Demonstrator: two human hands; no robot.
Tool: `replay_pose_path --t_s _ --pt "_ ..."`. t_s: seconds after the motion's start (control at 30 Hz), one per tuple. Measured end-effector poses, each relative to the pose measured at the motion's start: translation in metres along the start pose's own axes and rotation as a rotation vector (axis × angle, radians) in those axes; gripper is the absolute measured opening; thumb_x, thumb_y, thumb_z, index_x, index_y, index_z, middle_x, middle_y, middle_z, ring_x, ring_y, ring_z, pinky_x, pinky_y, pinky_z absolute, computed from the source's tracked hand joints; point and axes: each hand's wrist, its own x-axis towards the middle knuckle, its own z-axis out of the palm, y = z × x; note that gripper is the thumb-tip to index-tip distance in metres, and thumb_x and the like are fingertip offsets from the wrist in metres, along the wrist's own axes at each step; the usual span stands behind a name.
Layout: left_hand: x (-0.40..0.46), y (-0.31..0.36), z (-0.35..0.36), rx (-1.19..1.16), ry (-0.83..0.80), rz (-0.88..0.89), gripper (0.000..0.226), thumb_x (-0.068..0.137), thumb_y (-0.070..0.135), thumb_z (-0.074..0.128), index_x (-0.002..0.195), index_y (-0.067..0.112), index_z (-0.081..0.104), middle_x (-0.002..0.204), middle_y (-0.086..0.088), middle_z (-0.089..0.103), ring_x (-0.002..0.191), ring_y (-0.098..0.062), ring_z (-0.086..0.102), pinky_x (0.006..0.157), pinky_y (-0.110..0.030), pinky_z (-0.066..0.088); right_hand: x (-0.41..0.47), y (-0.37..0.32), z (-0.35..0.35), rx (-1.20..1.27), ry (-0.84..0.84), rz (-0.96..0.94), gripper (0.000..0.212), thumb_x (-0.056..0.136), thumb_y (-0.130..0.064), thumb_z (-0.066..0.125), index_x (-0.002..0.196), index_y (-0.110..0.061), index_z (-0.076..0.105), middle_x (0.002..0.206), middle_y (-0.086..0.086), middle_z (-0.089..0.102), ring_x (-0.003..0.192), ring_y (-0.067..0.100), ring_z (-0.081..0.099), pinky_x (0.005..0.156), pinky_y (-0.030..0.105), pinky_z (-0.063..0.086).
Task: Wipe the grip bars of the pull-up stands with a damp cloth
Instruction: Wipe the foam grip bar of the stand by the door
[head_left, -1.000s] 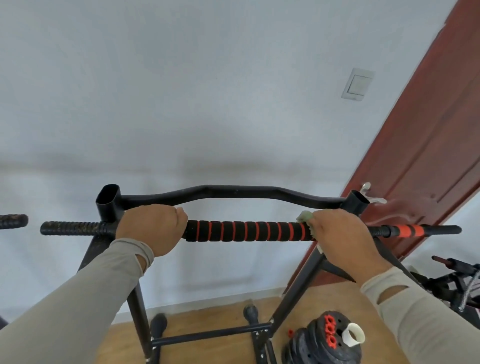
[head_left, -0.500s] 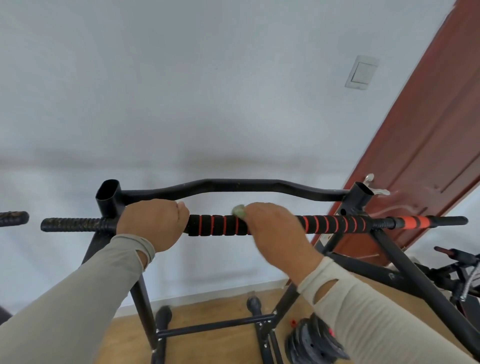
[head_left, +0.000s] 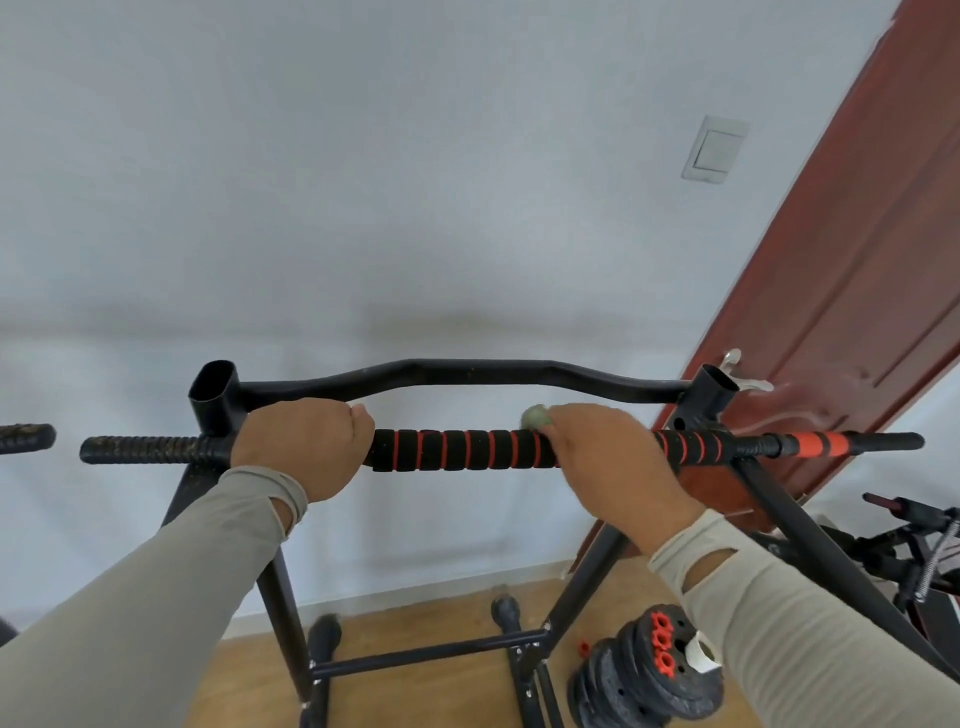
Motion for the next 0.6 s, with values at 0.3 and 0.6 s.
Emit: replay_pose_path --t_s 0.3,0.6 --pt "-0.002 0.000 -0.003 -0.040 -0.029 0.006 0.035 0.102 0.030 0.027 0.095 0.021 0.061 0.065 0.007 0.049 0.058 -0.017 0.054 0.054 -0.028 0.040 0.033 -0.126 0.014 0.180 0.178 0.029 0.011 0.095 -0.026 0.059 0.100 -0.026 0.069 0.076 -0.006 0.065 0.068 0.016 0.053 0.078 0.034 0.052" --pt "0.002 -0.006 -0.004 -0.051 -0.065 0.061 0.024 0.098 0.022 0.030 0.096 0.017 0.054 0.074 0.005 0.052 0.065 -0.022 0.055 0.053 -0.030 0.039 0.014 -0.067 0.040 0.110 0.361 -0.337 0.042 0.090 -0.001 0.063 0.131 -0.012 0.066 0.130 0.003 0.069 0.118 0.021 0.062 0.111 0.041 0.045"
